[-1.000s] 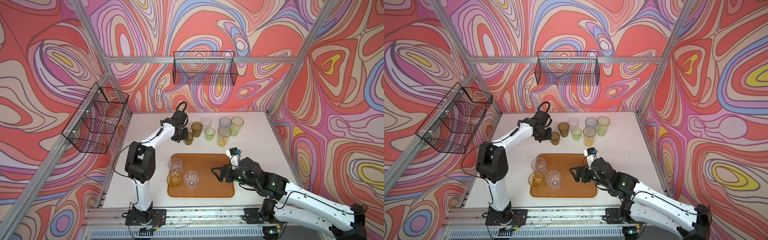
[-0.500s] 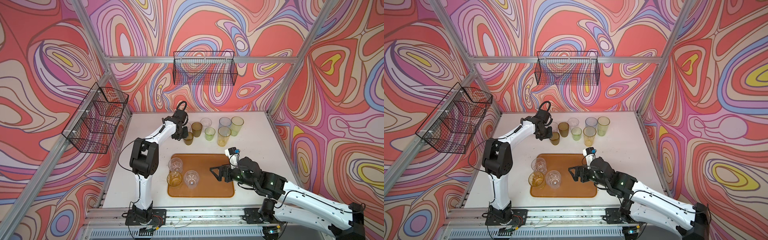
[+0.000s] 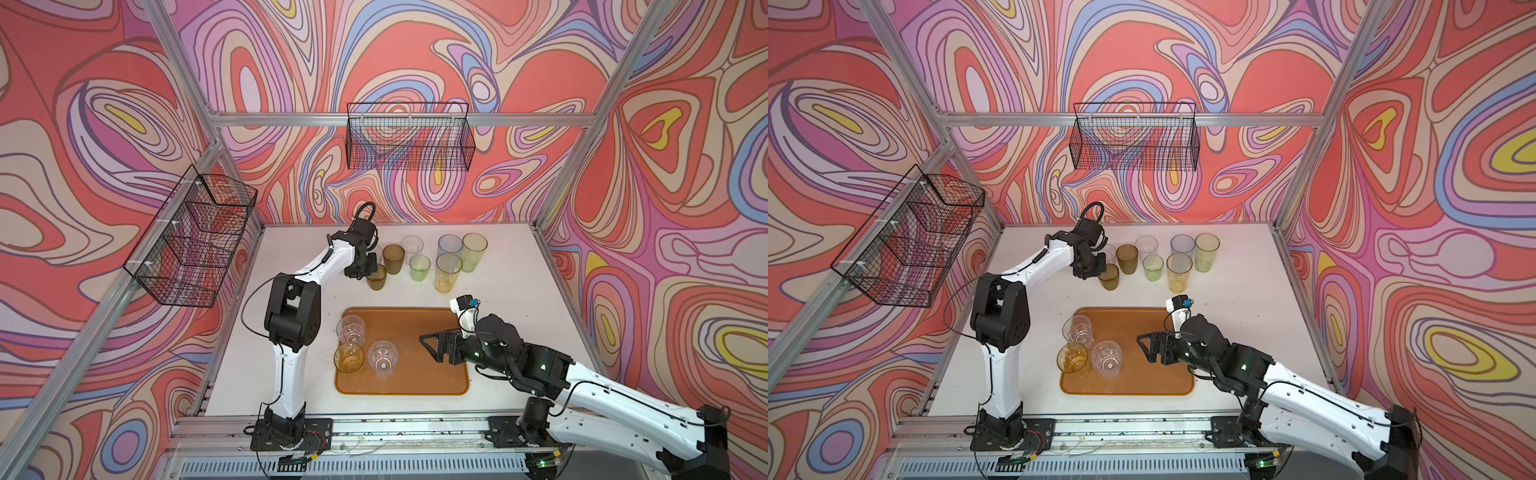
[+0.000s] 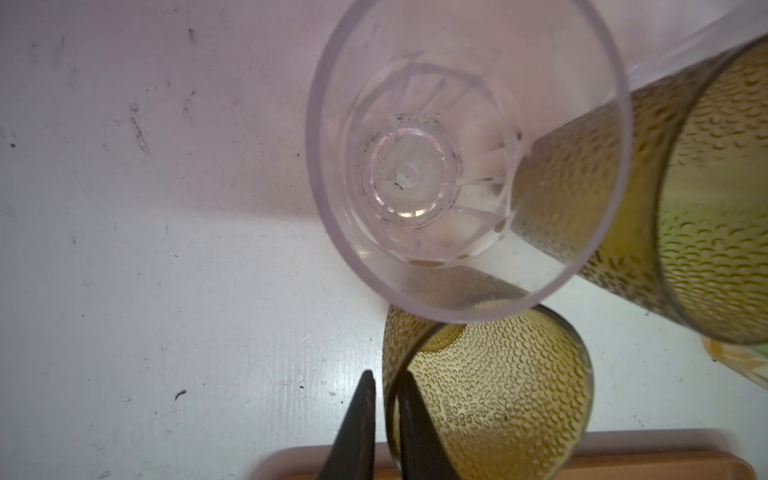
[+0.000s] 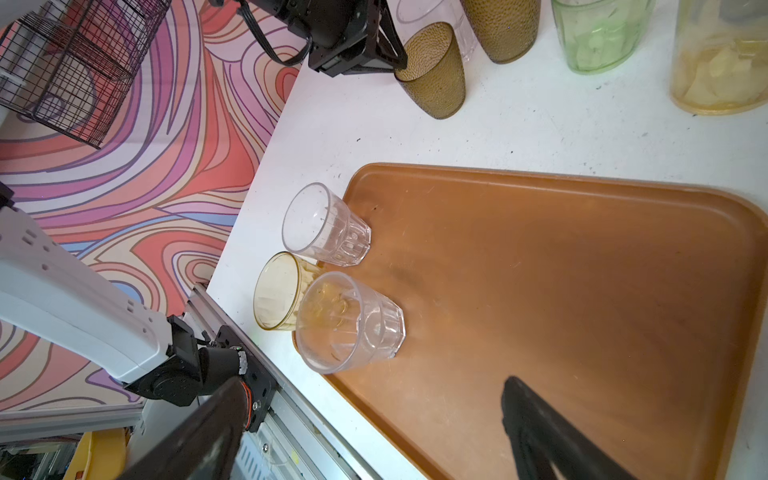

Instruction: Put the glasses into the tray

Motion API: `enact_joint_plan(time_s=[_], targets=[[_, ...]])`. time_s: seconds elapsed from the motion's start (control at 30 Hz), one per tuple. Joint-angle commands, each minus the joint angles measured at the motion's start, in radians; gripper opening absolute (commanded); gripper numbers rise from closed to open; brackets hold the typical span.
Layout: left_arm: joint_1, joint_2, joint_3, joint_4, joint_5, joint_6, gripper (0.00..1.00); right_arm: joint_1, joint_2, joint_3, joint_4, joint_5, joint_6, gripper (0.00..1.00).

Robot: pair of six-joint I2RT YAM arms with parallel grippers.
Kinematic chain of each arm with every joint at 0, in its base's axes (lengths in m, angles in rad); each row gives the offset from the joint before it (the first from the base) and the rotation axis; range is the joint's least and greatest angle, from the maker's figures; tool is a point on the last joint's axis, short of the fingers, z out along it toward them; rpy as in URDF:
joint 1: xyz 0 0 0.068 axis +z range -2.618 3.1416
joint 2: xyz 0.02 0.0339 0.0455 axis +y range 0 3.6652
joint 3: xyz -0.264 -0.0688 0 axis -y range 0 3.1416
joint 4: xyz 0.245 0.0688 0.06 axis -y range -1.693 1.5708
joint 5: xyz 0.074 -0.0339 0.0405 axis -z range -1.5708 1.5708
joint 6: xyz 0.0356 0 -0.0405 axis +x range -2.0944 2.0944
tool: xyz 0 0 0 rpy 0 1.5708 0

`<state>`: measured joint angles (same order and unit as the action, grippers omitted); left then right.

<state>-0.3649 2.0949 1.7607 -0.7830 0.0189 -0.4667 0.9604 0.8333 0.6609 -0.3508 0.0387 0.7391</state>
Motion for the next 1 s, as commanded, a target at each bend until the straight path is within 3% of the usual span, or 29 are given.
enact_joint_plan(time_s=[0.0, 0.2, 0.37, 0.97], targets=[[0.002, 0.020, 0.018, -0.044, -0.016, 0.019, 0.15, -0.005, -0.005, -0.015, 0.013, 0.004, 0.003, 0.98], [0.002, 0.017, 0.013, -0.048, -0.012, 0.020, 0.11, -0.005, -0.008, -0.021, 0.015, 0.003, 0.011, 0.98], [0.002, 0.008, 0.007, -0.067, -0.017, 0.029, 0.00, -0.005, -0.011, -0.029, 0.025, -0.005, 0.014, 0.98], [-0.018, -0.163, -0.089, -0.134, -0.006, 0.041, 0.00, -0.005, -0.042, -0.065, 0.058, 0.007, 0.022, 0.98]])
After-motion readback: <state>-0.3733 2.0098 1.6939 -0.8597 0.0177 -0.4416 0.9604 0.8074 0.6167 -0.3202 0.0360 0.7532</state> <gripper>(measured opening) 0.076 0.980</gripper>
